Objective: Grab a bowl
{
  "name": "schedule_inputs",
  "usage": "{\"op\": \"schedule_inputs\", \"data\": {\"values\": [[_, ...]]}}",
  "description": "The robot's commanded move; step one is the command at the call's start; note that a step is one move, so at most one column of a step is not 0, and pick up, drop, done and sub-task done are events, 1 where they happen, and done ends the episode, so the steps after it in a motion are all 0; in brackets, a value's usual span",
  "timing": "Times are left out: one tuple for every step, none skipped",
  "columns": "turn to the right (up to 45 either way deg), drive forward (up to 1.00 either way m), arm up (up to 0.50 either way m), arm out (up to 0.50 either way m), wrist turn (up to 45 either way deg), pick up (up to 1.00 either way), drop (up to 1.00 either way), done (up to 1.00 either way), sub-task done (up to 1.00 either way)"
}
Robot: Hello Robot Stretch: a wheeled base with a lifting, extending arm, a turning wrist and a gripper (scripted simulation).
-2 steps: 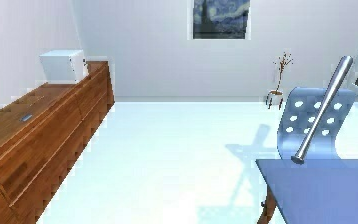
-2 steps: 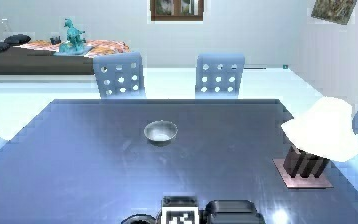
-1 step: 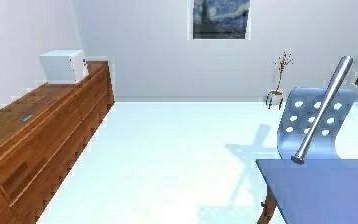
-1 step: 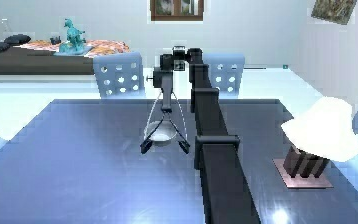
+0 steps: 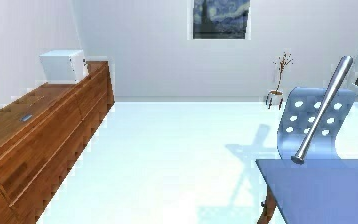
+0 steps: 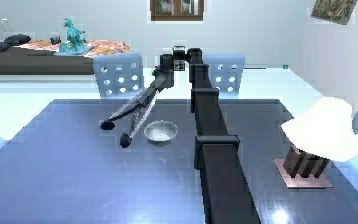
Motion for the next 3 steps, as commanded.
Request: {"op": "schedule_inputs", "data": {"values": [[0.0,0.00,0.00,0.00,45.0,0.00,0.00,0.00,0.00],[0.0,0.00,0.00,0.00,45.0,0.00,0.00,0.00,0.00],[0.0,0.00,0.00,0.00,36.0,0.00,0.00,0.00,0.00]]}}
